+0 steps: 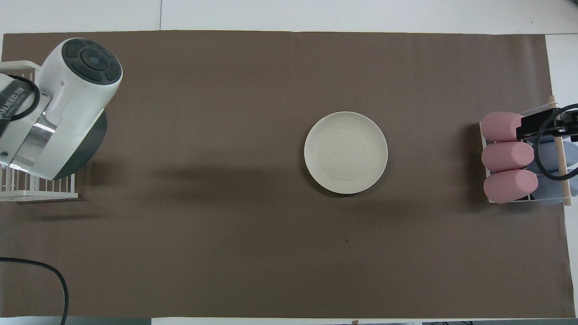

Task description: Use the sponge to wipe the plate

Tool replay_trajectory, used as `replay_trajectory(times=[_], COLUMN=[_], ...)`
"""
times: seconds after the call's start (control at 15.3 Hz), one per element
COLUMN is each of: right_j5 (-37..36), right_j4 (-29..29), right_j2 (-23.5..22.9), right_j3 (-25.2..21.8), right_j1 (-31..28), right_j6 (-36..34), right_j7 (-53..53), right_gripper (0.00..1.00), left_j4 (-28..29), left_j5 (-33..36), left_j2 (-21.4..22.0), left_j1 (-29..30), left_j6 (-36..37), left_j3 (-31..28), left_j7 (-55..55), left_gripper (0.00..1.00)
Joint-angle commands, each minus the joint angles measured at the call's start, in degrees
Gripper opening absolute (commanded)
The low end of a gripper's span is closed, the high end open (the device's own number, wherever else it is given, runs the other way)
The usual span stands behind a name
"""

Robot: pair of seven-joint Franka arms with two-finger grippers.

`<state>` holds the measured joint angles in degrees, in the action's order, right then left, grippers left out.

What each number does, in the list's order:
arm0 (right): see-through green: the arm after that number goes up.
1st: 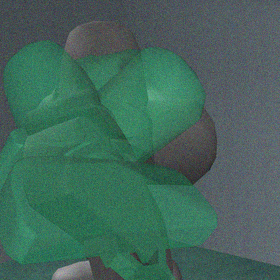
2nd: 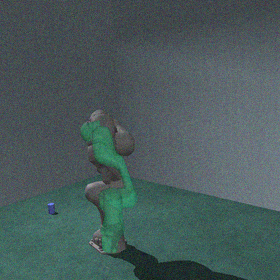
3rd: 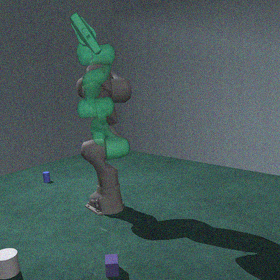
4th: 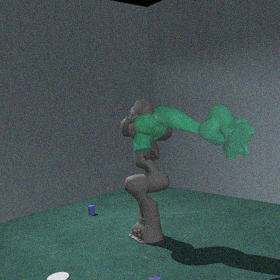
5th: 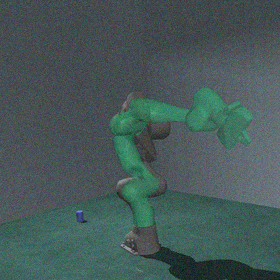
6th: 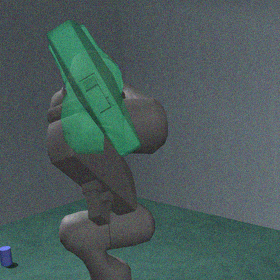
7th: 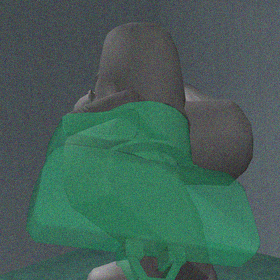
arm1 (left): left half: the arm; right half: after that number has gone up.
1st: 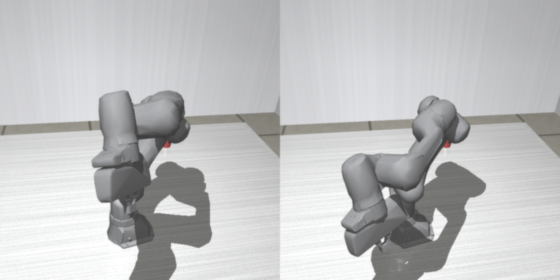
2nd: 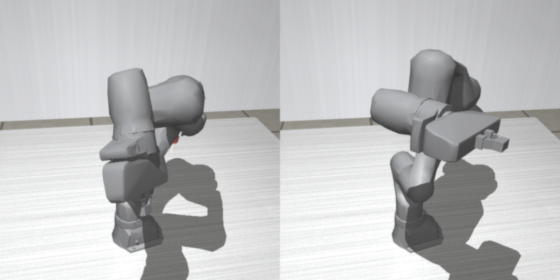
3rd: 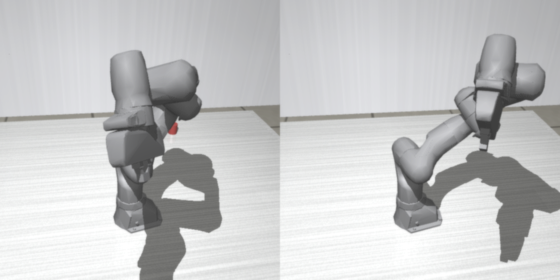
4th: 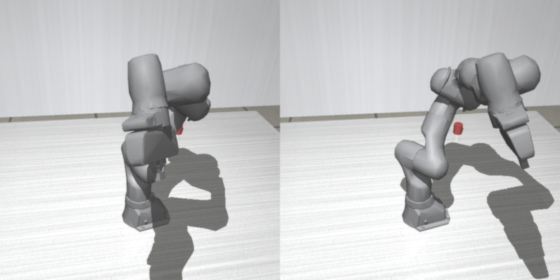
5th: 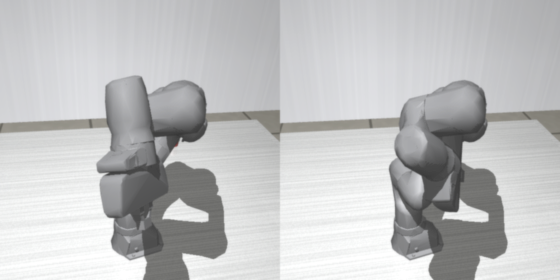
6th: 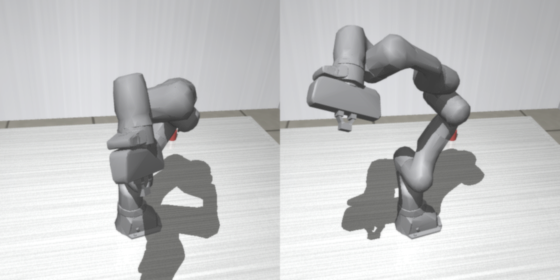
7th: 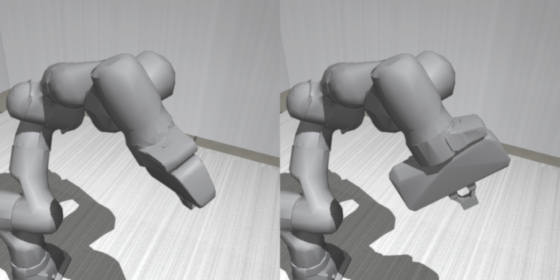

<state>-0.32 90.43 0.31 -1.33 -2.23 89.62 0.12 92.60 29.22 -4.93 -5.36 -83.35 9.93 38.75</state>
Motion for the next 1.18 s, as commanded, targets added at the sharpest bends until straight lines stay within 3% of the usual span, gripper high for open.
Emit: replay_trajectory(times=[0.0,0.2,0.39,0.59,0.72,0.91,1.11], right_j5=[1.1,1.1,1.1,1.1,1.1,1.1,1.1], right_j4=[0.2,0.2,0.2,0.2,0.2,0.2,0.1], right_j2=[0.7,0.7,0.7,0.7,0.7,0.7,0.6], right_j3=[0.0,0.0,0.0,0.0,0.0,0.0,0.0], right_j1=[-0.3,-0.3,-0.3,-0.3,-0.3,-0.3,-0.2], right_j6=[-0.9,-0.8,-0.7,-0.7,-0.8,-0.7,-0.8], right_j7=[-1.5,-1.4,-1.4,-1.4,-1.3,-1.3,-1.3], right_gripper=[1.0,1.0,1.0,1.0,1.0,1.0,1.0], left_j4=[1.0,1.4,1.2,0.9,0.3,-7.2,-7.7], left_j5=[-10.5,-19.4,-27.6,-30.0,-30.5,-32.4,-32.8], left_j2=[7.5,10.6,10.9,10.6,9.9,4.4,3.3], left_j1=[4.5,7.0,8.7,8.4,7.7,-0.6,-1.8], left_j6=[1.3,4.0,2.9,-2.9,-1.7,4.2,3.9], left_j3=[-0.3,-0.5,-1.0,-1.3,-1.7,-10.3,-11.2], left_j7=[-10.5,-14.5,-16.7,-16.7,-16.5,-16.8,-17.6], left_gripper=[1.0,1.0,1.0,1.0,1.0,1.0,1.0])
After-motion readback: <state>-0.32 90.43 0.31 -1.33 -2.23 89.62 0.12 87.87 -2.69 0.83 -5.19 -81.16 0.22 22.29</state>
